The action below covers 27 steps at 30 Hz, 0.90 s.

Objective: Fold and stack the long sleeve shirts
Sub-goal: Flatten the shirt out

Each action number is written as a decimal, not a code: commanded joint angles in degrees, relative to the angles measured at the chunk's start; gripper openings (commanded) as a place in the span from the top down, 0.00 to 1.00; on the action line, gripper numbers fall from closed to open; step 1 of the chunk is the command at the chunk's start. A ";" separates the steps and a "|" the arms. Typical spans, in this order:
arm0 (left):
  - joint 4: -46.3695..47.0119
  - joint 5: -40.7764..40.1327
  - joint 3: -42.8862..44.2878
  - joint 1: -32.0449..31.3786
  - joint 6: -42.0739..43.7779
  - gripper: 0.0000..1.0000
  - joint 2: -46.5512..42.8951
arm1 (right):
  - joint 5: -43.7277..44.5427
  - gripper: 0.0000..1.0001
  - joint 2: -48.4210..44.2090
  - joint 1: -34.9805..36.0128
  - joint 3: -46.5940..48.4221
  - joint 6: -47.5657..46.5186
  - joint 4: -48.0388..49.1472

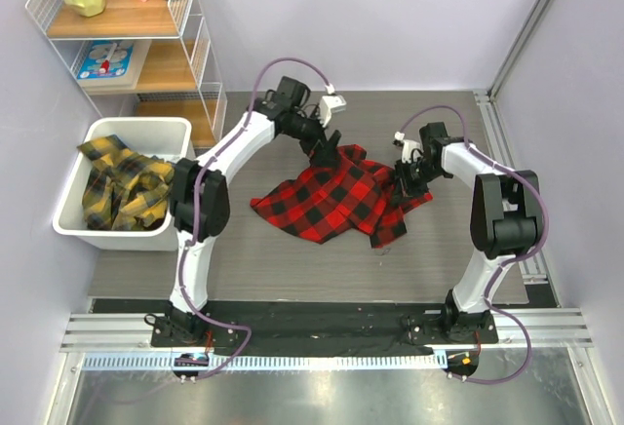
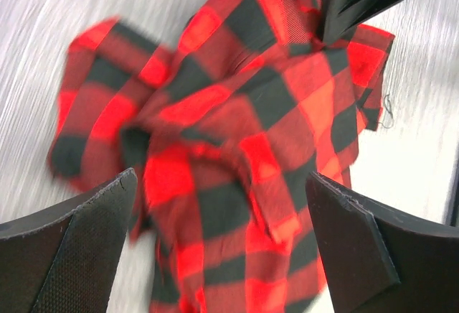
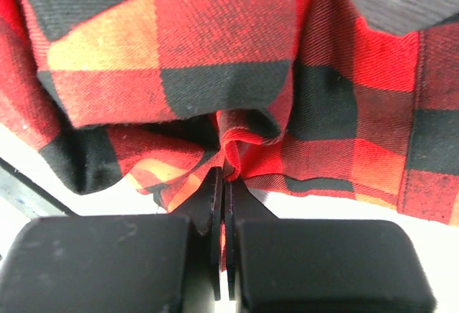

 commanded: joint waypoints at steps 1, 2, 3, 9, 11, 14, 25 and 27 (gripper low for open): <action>3.59 0.55 3.24 -2.52 5.30 0.00 2.82 | -2.20 0.99 -3.70 -0.09 2.55 -0.60 -1.70; 3.94 0.37 3.51 -2.70 5.57 0.00 3.17 | -2.29 0.99 -4.40 -0.10 2.47 -0.69 -2.31; 4.29 -0.50 3.86 -3.05 6.35 0.00 3.87 | -2.29 0.99 -4.66 -0.27 2.47 -0.95 -2.40; 5.79 -1.03 4.13 -5.16 10.75 0.00 4.67 | -2.82 0.99 -6.69 -2.99 2.64 -2.79 -4.51; 5.44 -1.74 2.90 -5.78 14.34 0.01 4.32 | -3.17 0.99 -6.95 -4.05 2.73 -3.32 -5.12; 0.27 -2.52 2.98 -5.96 21.72 0.17 4.32 | -3.08 0.99 -7.39 -5.89 3.08 -4.38 -5.92; -15.22 -8.15 7.01 -2.10 32.83 0.96 1.77 | -1.77 0.99 -10.99 -12.39 10.44 -7.63 -8.99; -13.64 -7.98 9.13 0.27 28.45 1.00 1.16 | -1.41 0.99 -10.91 -13.63 13.26 -8.51 -9.87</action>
